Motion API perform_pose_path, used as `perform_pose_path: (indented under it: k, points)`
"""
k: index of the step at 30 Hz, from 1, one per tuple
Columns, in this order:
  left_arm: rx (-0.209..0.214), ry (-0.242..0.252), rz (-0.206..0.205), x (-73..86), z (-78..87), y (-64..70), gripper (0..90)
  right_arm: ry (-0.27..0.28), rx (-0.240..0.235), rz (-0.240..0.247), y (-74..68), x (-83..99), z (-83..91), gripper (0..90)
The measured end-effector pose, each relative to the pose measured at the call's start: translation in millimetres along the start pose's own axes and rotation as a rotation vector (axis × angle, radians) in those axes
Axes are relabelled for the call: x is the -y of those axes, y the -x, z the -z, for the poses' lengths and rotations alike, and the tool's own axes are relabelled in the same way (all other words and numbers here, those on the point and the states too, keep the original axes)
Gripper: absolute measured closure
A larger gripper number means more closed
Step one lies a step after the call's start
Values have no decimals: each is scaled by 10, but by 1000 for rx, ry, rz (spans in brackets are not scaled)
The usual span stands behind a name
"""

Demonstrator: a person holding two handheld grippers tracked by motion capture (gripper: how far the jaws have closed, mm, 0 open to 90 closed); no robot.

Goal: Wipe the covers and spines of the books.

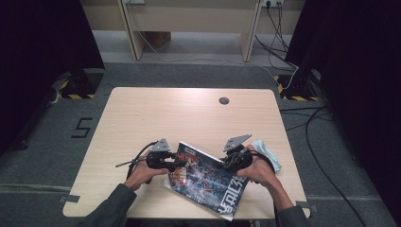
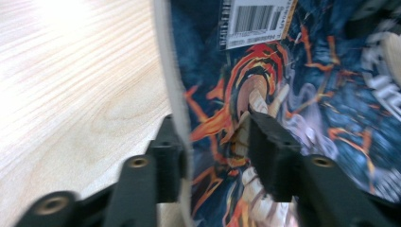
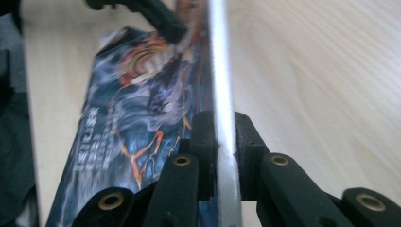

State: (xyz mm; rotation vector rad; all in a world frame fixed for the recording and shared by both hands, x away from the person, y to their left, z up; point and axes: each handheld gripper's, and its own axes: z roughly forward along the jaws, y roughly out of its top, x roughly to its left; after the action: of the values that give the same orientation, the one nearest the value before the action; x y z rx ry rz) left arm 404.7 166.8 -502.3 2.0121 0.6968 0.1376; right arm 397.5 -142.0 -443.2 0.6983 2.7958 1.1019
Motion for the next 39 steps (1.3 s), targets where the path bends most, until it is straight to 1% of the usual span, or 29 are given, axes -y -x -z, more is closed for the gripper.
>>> perform_pose_path:
  k: [2,3,6,7,8,9,11,13,14,15,16,18,19,21,22,23,25,26,27,29,30,31,32,33,34,35,36,38,39]
  points:
    - [-9,6,-14,3,30,33,639,-9,18,0,42,-7,1,799]
    - [-15,15,-24,2,50,48,652,-11,14,0,52,-14,5,795]
    - [-33,23,-59,7,98,92,712,-22,29,3,65,-46,6,774]
    - [-40,23,-77,7,122,118,724,-23,33,6,69,-52,0,769]
    - [-46,23,-82,7,137,136,736,-29,24,11,85,-58,-6,759]
    - [-60,23,-93,4,162,168,746,-27,21,7,96,-61,-9,745]
    - [-88,27,-121,6,196,226,766,-31,31,-10,121,-73,-27,713]
    - [-103,36,-137,19,218,271,783,-43,48,-14,133,-93,-35,677]
    - [-105,35,-139,24,230,273,788,-48,51,-18,145,-108,-35,661]
    - [-108,40,-138,34,243,280,793,-42,55,-36,158,-118,-33,634]
    - [-111,42,-142,40,249,284,800,-26,69,-63,184,-126,-16,625]
    - [-114,51,-143,57,274,291,805,-14,71,-83,215,-126,21,608]
    - [-116,52,-144,63,281,294,813,2,91,-113,236,-119,51,580]
    - [-133,53,-139,76,304,298,820,24,114,-134,272,-91,110,576]
    - [-137,61,-136,83,318,294,821,57,132,-159,297,-61,165,553]
    - [-148,69,-139,86,331,295,822,86,151,-186,308,-33,220,552]
    - [-173,77,-145,80,374,291,823,122,174,-200,335,23,304,548]
    - [-186,78,-145,80,396,293,823,147,218,-226,356,81,370,540]
    - [-193,82,-136,85,418,287,823,153,268,-245,373,133,425,535]
    - [-213,98,-115,113,463,300,824,139,381,-272,421,246,518,533]
    - [-208,98,-107,119,481,309,824,98,424,-279,462,306,558,534]
    - [-210,101,-108,131,505,329,824,73,460,-292,492,355,582,537]
    - [-212,101,-111,142,513,343,824,42,532,-323,541,444,616,550]
    - [-210,96,-109,162,521,356,824,18,558,-343,567,499,628,548]
    - [-212,95,-106,174,519,361,823,-16,573,-370,616,588,639,548]
    - [-213,93,-104,188,512,366,823,-22,579,-389,642,637,644,550]
    - [-211,89,-101,191,511,366,823,-33,597,-420,684,711,650,551]
    - [-211,91,-93,194,510,375,823,-63,608,-443,725,796,645,551]
    - [-207,89,-104,192,511,383,823,-62,606,-449,734,818,642,556]
